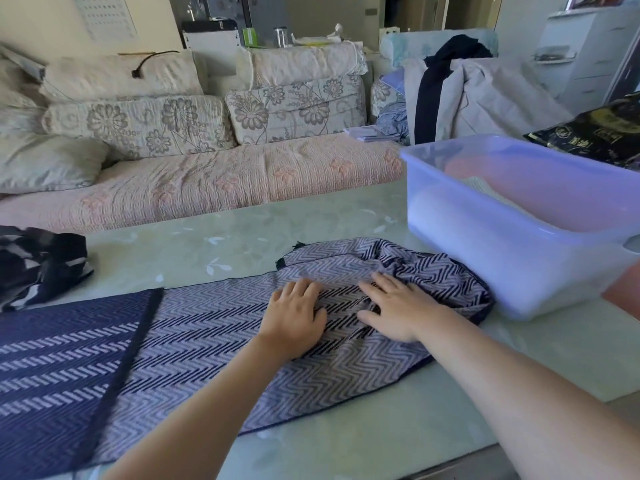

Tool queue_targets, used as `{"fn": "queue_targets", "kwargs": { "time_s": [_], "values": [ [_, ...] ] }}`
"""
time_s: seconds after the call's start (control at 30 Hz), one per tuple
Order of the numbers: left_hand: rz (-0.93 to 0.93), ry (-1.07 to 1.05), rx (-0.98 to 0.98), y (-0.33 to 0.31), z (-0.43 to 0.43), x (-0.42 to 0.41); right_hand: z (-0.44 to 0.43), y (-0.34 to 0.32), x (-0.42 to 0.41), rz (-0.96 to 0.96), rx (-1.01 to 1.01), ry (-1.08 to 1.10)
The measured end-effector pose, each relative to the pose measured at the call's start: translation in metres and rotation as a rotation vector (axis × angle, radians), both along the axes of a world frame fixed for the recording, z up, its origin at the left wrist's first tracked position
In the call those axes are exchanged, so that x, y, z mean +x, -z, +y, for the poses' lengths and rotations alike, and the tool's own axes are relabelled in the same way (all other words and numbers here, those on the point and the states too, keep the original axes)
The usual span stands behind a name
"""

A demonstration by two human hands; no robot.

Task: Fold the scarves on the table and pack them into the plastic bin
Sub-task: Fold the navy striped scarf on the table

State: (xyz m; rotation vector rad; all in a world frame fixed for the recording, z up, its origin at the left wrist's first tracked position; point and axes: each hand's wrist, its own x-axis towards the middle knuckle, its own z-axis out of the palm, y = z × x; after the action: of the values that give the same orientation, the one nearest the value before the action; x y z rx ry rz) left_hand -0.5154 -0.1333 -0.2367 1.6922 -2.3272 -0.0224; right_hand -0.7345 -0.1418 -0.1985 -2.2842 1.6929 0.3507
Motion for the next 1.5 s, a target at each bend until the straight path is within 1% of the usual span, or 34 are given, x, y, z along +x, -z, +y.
{"fn": "queue_targets", "kwargs": {
  "time_s": [0.07, 0.1, 0.17, 0.2, 0.37, 0.47, 0.57, 0.67, 0.73, 0.83, 0.93, 1.03, 1.2, 1.37, 1.5],
  "values": [
    [0.031, 0.054, 0.129, -0.003, 0.005, 0.013, -0.004, -0.007, 0.004, 0.040, -0.012, 0.015],
    [0.041, 0.077, 0.152, -0.006, 0.008, 0.020, -0.007, -0.011, 0.010, 0.080, -0.048, 0.010],
    [0.075, 0.071, 0.118, -0.012, 0.014, 0.035, -0.010, -0.019, 0.030, 0.132, -0.134, -0.012],
    [0.086, 0.042, 0.097, -0.016, 0.018, 0.044, -0.010, -0.021, 0.043, 0.125, -0.164, -0.029],
    [0.029, -0.159, 0.094, -0.027, 0.042, 0.118, 0.005, -0.027, 0.127, -0.016, -0.255, -0.223],
    [0.023, -0.277, 0.133, -0.033, 0.063, 0.173, 0.023, -0.029, 0.181, -0.104, -0.219, -0.326],
    [0.020, -0.369, 0.164, -0.037, 0.088, 0.228, 0.035, -0.028, 0.232, -0.150, -0.191, -0.417],
    [0.024, -0.488, 0.182, -0.041, 0.114, 0.280, 0.040, -0.027, 0.283, -0.206, -0.194, -0.457],
    [0.048, -0.575, 0.192, -0.042, 0.129, 0.315, 0.041, -0.027, 0.320, -0.239, -0.185, -0.472],
    [0.157, -0.727, 0.205, -0.043, 0.148, 0.364, 0.040, -0.029, 0.384, -0.274, -0.162, -0.531],
    [0.163, -0.811, 0.205, -0.040, 0.163, 0.406, 0.040, -0.032, 0.450, -0.310, -0.159, -0.595],
    [0.176, -0.874, 0.217, -0.034, 0.180, 0.449, 0.037, -0.031, 0.515, -0.268, -0.175, -0.656],
    [0.244, -1.007, 0.252, -0.026, 0.206, 0.506, 0.030, -0.022, 0.609, -0.188, -0.279, -0.749],
    [0.047, -1.018, 0.228, -0.025, 0.205, 0.503, 0.016, -0.012, 0.665, -0.156, -0.347, -0.830],
    [0.060, -1.080, 0.203, -0.024, 0.202, 0.498, 0.005, -0.001, 0.680, -0.075, -0.371, -0.939]
  ]
}}
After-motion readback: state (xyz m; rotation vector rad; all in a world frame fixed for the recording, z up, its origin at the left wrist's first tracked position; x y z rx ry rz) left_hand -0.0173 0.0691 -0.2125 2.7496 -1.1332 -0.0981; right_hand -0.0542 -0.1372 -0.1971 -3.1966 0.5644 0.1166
